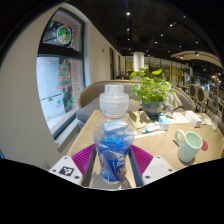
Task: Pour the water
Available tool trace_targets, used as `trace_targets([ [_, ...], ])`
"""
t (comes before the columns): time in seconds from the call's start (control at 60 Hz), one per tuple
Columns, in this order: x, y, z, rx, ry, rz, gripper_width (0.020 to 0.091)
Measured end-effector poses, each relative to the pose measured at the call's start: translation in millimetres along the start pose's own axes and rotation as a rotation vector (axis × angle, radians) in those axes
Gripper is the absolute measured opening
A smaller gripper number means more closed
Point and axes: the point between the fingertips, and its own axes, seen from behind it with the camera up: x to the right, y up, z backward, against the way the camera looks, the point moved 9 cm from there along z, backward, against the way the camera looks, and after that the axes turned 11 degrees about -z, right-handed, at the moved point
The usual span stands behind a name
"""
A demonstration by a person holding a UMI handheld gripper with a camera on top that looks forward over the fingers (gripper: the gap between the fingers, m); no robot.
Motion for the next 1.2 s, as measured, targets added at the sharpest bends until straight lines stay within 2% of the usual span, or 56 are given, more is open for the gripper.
trace_targets([
  [0.033, 0.9, 1.1, -2.1, 0.013, -0.012, 0.003, 0.0544],
  [0.083, 0.2, 2.0, -2.9, 0.022, -0.014, 0.0, 0.0529],
  [0.3, 3.6, 3.2, -3.7, 0.012, 0.006, 0.032, 0.0327],
  [0.5, 9.3, 37.4, 16.2, 0.054, 0.061, -0.062, 0.0327],
  [0.7, 33.2, 109.4, 38.5, 0.089, 0.25, -0.462, 0.0327],
  [0.8, 49.1, 137.8, 50.2, 0.073, 0.348, -0.71, 0.0327],
  [0.95, 87.3, 154.5, 46.5, 0.018, 0.519, -1.201, 0.0324],
  [1.017, 106.3, 148.6, 31.0, 0.002, 0.581, -1.406, 0.0324],
  [1.2, 143.2, 127.9, 13.1, -0.036, 0.668, -1.818, 0.0321],
])
